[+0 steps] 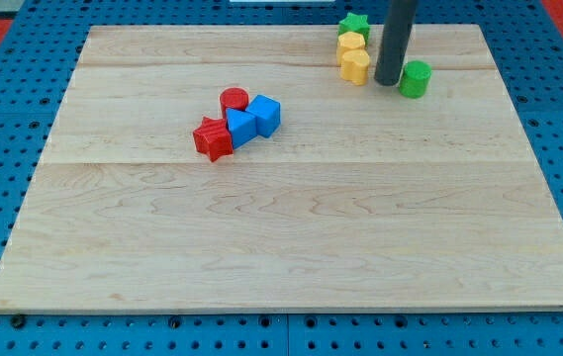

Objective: Drag the green star to the left side of the yellow blocks

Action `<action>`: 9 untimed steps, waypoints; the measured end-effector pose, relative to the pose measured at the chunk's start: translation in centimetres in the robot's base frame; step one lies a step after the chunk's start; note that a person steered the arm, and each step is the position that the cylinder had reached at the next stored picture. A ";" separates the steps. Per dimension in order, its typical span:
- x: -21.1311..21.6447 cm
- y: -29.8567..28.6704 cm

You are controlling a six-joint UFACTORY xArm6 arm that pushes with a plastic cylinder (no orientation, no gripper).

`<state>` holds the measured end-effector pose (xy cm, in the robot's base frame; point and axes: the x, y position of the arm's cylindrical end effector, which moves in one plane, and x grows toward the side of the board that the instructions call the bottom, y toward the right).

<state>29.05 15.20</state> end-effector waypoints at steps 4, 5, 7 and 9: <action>-7.0 -13.4; -4.1 -20.5; -3.7 -14.4; -7.5 -13.9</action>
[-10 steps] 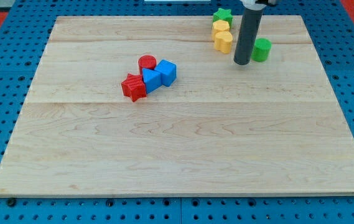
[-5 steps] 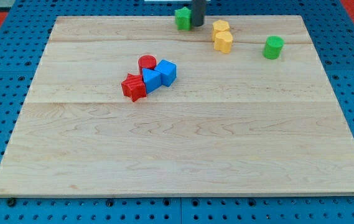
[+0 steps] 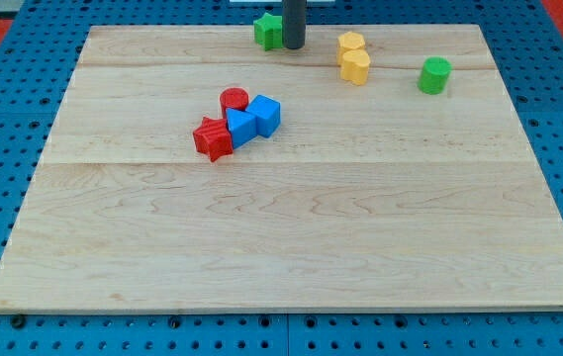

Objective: Drag the green star to the left side of the yellow blocks

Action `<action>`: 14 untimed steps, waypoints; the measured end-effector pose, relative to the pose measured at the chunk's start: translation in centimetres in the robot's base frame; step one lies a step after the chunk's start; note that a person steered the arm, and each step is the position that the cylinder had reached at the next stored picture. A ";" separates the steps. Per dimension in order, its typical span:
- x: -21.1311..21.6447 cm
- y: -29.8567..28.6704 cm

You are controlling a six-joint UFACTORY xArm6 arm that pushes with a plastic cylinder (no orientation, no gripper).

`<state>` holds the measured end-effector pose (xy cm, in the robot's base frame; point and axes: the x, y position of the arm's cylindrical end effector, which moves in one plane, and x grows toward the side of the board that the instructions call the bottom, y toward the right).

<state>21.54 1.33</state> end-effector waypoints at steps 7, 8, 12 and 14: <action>0.8 -2.4; 6.9 -8.7; -2.4 -19.4; -2.3 -11.6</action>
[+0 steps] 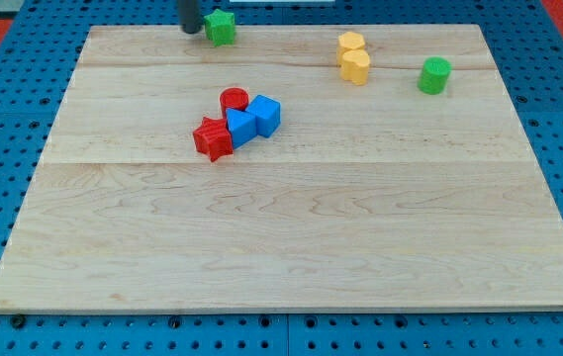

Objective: Drag the green star to the left side of the yellow blocks

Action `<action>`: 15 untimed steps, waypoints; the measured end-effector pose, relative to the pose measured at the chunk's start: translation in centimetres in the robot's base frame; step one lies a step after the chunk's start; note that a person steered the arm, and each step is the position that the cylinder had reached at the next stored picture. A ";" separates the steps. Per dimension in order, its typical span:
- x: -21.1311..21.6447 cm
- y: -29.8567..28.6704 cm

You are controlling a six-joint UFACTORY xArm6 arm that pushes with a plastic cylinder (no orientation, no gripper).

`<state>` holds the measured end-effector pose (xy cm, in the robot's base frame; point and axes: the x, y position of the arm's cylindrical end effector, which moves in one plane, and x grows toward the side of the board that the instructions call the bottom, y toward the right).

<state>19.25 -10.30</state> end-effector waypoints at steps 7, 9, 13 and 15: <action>0.0 9.7; 9.4 -2.8; -0.1 -4.4; 0.4 4.5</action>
<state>19.62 -5.82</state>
